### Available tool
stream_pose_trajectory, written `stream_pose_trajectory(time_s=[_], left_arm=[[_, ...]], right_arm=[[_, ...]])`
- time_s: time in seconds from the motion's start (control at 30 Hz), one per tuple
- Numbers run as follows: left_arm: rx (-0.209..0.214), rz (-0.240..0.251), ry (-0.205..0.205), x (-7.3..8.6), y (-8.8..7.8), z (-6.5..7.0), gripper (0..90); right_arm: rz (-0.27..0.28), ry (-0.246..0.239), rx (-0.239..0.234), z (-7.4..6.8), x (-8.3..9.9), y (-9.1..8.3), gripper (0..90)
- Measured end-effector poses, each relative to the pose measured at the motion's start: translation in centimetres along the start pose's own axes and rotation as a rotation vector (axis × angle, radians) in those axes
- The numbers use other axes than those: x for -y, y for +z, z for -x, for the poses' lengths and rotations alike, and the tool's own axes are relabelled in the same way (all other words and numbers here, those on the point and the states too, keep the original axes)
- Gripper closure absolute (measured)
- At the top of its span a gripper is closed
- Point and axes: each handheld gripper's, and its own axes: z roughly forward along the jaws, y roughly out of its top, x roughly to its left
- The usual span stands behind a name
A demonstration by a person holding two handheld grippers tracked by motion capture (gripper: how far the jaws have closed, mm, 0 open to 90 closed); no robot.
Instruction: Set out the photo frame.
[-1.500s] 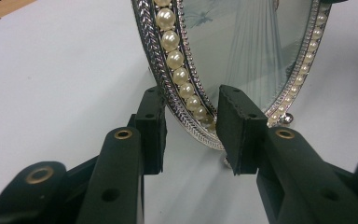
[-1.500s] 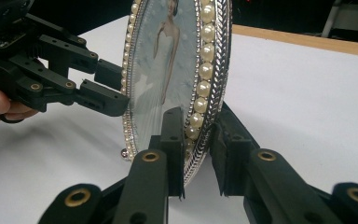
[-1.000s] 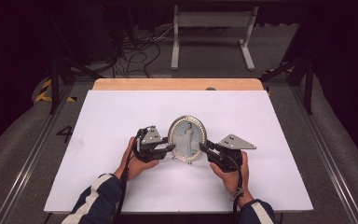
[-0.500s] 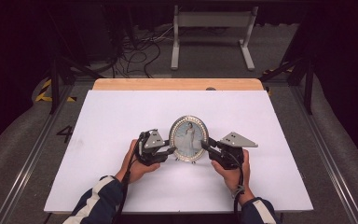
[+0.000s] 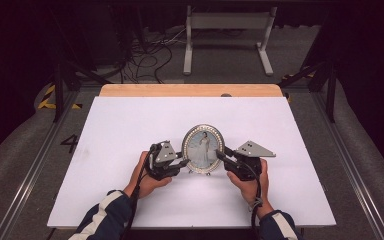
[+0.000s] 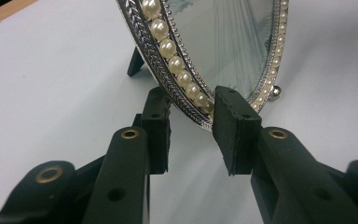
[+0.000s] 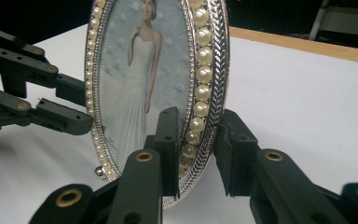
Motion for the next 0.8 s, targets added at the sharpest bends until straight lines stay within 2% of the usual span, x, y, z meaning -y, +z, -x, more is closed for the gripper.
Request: stream_pose_trajectory(time_s=[0.27,0.37,0.43,0.63,0.8], left_arm=[[0.000,-0.006,-0.020,0.2,0.1,0.0,66.8],[-0.019,-0.016,-0.019,0.4,0.0,0.3,67.2],[-0.022,-0.012,-0.034,0.5,0.0,0.5,67.7],[-0.041,-0.020,-0.037,0.6,-0.1,1.0,67.8],[-0.049,-0.019,-0.037,1.0,-0.9,1.3,66.9]], right_arm=[[-0.009,-0.030,-0.026,0.0,-0.1,0.2,71.6],[-0.013,-0.049,-0.036,0.0,-0.1,0.2,71.1],[-0.017,-0.073,-0.038,0.0,-0.2,0.2,71.0],[-0.011,-0.086,-0.073,0.4,0.0,0.1,70.5],[-0.008,-0.109,-0.069,0.3,0.0,-0.1,69.4]])
